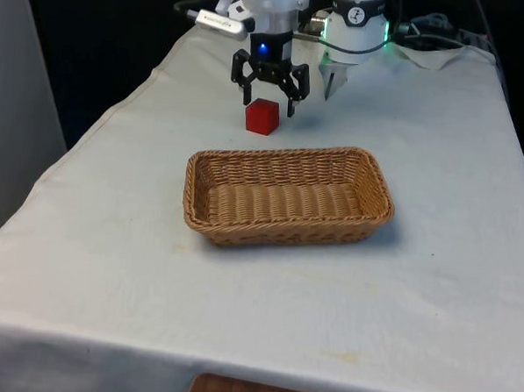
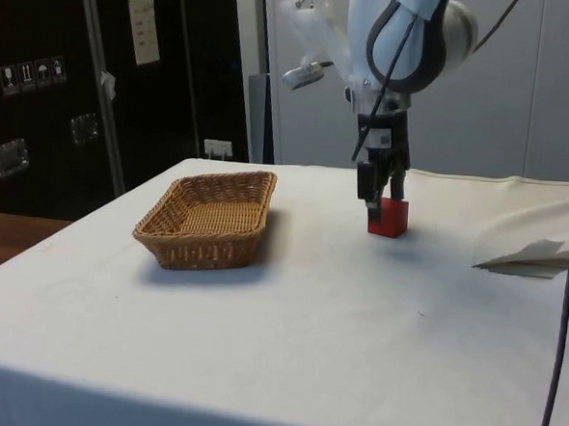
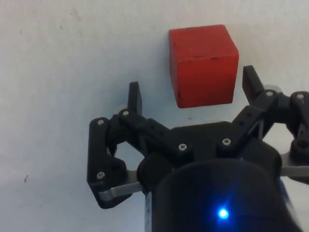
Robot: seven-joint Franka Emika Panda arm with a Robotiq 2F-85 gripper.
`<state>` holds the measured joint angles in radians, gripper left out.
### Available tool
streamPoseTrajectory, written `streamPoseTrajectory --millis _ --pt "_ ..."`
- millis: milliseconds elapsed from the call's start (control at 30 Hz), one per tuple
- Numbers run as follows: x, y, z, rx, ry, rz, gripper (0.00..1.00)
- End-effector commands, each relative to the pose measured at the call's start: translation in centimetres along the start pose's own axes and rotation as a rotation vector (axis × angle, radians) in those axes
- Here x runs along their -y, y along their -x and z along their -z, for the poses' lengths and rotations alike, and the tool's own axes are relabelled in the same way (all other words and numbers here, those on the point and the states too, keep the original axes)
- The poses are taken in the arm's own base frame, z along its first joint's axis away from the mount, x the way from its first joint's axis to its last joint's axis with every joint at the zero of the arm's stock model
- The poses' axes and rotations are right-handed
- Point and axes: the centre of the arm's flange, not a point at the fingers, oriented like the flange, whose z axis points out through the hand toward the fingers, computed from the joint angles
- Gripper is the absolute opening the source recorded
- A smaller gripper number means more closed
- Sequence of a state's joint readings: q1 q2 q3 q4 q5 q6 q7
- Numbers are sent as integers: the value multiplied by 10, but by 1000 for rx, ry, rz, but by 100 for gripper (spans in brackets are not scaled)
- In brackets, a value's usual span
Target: Pick up the cube and place it into the basket.
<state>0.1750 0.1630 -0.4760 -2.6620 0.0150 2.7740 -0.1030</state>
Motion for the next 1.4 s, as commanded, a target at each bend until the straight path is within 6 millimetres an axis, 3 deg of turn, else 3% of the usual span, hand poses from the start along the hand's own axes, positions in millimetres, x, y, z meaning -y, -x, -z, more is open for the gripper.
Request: streamPoseTrajectory --millis 0,600,800,833,900,933,1100,1133,1367 --pt "3 2 1 -9 -17 1 100" --pt "2 2 -25 12 -1 -4 100" --pt "3 1 -24 5 -6 -3 100" --pt "3 2 -24 5 -5 -4 97" --pt "2 1 -25 11 -1 -5 79" --pt "3 1 -24 5 -4 -5 79" --pt "3 1 -25 6 -3 -4 24" --pt "3 1 -25 6 -3 -5 2" --pt "3 1 -25 6 -2 -4 0"
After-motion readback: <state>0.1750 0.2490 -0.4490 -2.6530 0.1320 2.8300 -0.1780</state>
